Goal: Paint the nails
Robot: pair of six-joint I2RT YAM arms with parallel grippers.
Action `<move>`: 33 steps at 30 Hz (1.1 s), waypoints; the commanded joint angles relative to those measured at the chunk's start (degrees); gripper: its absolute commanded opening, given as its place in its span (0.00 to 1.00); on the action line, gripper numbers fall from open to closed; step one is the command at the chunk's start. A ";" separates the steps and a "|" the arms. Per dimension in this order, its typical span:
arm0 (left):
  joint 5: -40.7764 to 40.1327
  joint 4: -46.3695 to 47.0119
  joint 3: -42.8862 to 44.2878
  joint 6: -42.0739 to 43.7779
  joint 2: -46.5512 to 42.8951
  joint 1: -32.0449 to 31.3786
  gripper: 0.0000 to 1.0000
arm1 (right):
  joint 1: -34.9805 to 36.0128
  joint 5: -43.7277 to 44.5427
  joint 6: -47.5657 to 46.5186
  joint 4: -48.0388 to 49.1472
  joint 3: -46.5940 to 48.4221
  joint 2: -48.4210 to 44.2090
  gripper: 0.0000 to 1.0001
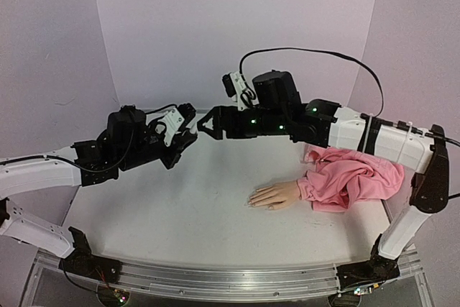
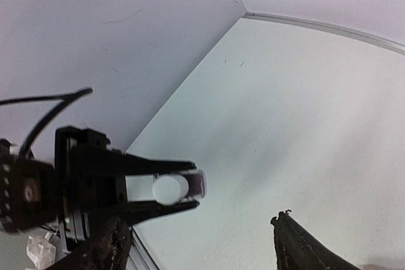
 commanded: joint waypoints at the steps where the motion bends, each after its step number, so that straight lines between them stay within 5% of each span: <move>1: -5.36 2.42 0.31 1.00 -0.83 -0.88 0.00 | 0.19 1.58 4.81 4.86 7.07 5.09 0.74; 5: -5.84 2.38 0.21 0.43 -0.95 -0.95 0.00 | 0.27 -1.47 5.72 4.86 11.95 10.14 0.60; 8: -5.85 2.39 -0.01 0.16 -1.19 -1.14 0.00 | 0.43 -2.41 6.06 4.95 13.43 11.87 0.39; 14: -6.57 2.39 0.08 -0.75 -0.92 -1.15 0.00 | 0.55 -1.73 6.04 6.87 9.52 9.76 0.35; 19: -3.29 2.19 0.07 -3.19 -1.47 -1.15 0.00 | 0.55 -4.47 5.00 9.00 6.66 8.74 0.17; 22: 7.98 1.80 -0.33 -4.21 -2.98 -0.46 0.00 | 0.18 -6.46 1.84 9.91 3.76 6.69 0.00; 24: 23.38 1.69 -0.51 -5.34 -4.27 1.36 0.00 | -1.20 -12.38 -2.38 10.77 1.36 4.93 0.00; 29: 64.91 1.77 2.68 -9.31 -1.42 5.20 0.00 | -6.04 -57.56 -18.02 14.23 -5.60 1.90 0.00; 33: 76.31 1.74 4.31 -11.11 2.69 5.35 0.00 | -6.42 -63.56 -21.92 9.66 -5.73 0.45 0.00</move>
